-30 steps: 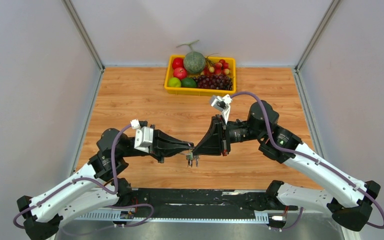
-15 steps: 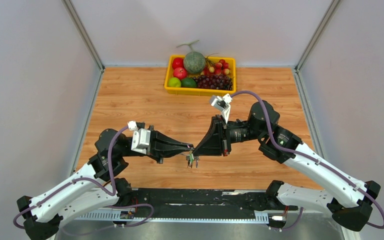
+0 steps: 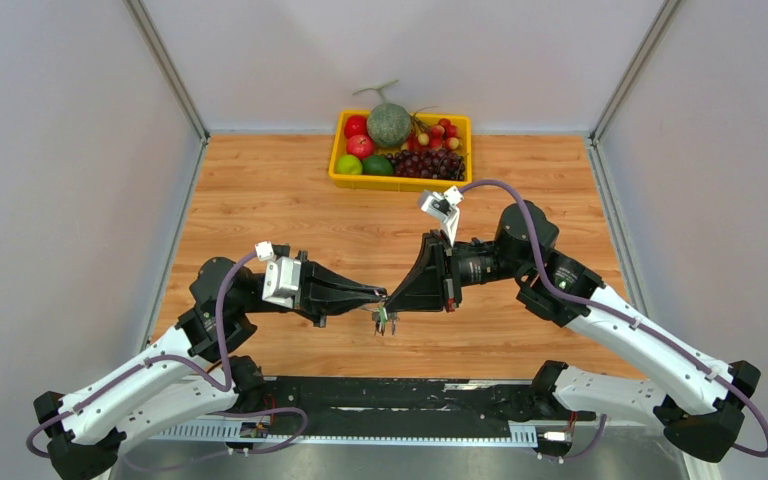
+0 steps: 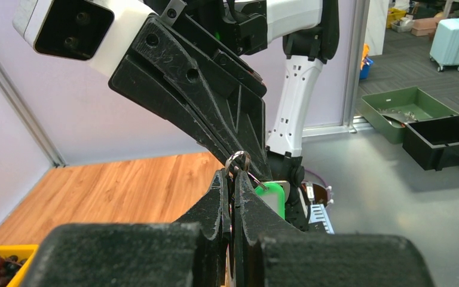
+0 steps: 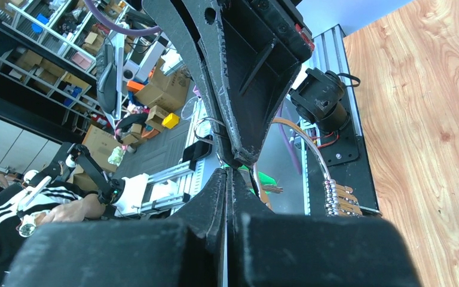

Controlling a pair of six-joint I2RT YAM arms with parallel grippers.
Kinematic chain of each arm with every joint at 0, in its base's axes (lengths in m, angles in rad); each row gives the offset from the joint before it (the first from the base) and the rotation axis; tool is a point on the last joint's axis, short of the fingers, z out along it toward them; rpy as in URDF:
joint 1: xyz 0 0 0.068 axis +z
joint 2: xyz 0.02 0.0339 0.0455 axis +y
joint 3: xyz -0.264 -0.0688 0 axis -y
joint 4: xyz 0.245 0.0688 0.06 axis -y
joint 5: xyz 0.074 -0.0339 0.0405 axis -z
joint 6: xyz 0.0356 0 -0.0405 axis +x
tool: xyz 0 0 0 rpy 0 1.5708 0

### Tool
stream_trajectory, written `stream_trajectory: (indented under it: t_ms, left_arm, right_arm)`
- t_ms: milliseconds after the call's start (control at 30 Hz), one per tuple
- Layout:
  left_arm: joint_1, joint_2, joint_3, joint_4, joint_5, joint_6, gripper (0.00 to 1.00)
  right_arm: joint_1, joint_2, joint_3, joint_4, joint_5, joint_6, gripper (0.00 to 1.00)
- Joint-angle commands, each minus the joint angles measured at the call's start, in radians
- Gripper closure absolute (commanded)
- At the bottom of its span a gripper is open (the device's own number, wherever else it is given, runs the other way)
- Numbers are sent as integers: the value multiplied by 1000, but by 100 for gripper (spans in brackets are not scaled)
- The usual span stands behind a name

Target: Put the keys on the keyring

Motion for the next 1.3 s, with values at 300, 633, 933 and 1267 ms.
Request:
stream_trajectory:
  t_ms: [300,633,933,1267]
  left_arm:
    - [-16,13,6,3,-11,35,100]
    - [-35,6,2,-21,-36,67,100]
    - [-42,-2,-10,-19,-101,88,100]
    - [-45,-41,-36,19,-176,96,100]
  right_arm:
    - [-9,15,65,76,93,43,100]
    - [-12,3,80,77,114,67,100]
    - [-13,-19,80,76,110,75,100]
    - [-20,-40,46,55,115,84,100]
